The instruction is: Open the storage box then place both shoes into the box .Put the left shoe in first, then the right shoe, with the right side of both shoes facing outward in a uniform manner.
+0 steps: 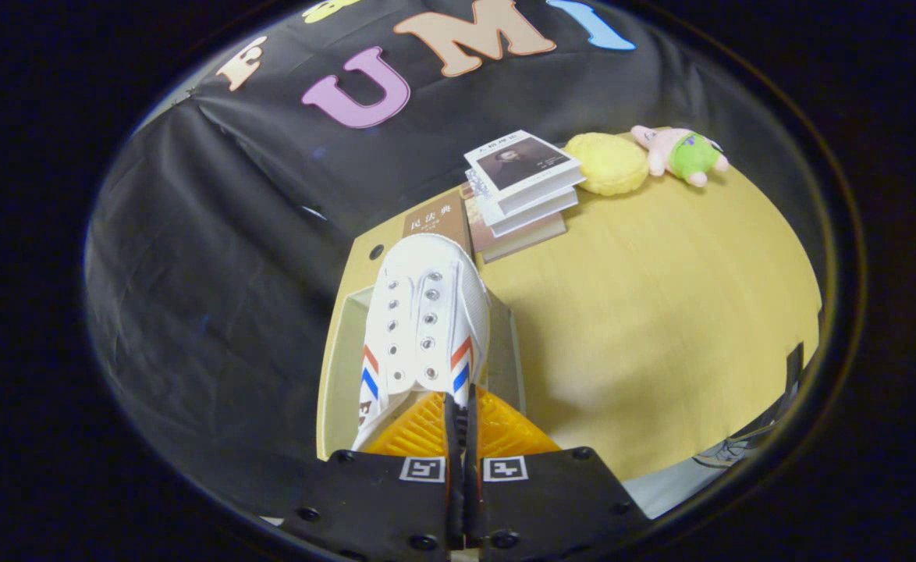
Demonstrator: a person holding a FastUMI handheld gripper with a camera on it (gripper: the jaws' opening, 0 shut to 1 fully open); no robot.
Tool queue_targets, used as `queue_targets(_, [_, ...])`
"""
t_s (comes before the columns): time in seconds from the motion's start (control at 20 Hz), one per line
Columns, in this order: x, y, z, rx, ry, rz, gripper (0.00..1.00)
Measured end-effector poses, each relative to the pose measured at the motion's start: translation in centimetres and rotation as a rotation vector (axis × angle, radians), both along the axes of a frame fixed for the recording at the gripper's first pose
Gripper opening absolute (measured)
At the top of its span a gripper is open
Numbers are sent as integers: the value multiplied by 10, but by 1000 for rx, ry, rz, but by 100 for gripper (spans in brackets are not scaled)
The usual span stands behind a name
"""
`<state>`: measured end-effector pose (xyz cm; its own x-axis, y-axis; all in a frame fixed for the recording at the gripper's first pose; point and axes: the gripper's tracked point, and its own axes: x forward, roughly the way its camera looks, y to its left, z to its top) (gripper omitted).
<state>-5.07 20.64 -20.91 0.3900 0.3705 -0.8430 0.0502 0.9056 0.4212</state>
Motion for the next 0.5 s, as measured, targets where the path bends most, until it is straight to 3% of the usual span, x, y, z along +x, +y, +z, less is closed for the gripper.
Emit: queue_targets(0.5, [-4, 23, -9, 3, 11, 38, 4])
